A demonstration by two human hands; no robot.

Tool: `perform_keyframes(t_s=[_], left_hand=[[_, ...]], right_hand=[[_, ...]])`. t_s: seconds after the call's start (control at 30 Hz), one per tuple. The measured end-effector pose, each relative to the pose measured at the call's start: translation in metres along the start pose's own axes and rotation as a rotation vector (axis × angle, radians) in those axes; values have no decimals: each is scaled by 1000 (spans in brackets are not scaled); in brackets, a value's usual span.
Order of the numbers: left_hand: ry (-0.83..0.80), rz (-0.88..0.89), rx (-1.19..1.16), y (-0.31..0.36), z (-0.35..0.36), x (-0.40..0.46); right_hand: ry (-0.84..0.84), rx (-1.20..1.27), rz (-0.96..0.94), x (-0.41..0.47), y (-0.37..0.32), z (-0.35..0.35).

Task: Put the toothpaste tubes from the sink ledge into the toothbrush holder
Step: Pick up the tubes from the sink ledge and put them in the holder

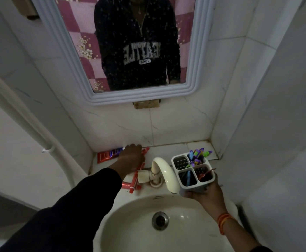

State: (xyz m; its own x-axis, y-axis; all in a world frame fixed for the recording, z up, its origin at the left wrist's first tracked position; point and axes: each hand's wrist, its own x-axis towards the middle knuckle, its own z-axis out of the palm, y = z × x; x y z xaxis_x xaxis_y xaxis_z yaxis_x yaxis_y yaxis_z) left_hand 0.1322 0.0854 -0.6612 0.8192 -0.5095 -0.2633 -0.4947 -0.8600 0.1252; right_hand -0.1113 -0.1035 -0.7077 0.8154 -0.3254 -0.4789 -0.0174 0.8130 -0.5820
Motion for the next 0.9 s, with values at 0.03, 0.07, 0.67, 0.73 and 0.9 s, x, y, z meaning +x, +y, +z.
perform_keyframes(t_s=[0.03,0.07,0.67,0.73,0.9], left_hand=[[-2,25,-70,4,-7,-1],[-16,62,-113,9,-16,-3],[-294,457,-69,150,-127,-70],[-295,537,22,169,-123,-71],[-239,613,441,187,-131,-74]], right_hand=[[-2,-80,17,0,-1,2],[-12,-57,7,-2,-1,6],[67,-96,-77,-18,-2,15],[60,-464,-276,-13,0,1],[54,-795,-417,-7,6,-11]])
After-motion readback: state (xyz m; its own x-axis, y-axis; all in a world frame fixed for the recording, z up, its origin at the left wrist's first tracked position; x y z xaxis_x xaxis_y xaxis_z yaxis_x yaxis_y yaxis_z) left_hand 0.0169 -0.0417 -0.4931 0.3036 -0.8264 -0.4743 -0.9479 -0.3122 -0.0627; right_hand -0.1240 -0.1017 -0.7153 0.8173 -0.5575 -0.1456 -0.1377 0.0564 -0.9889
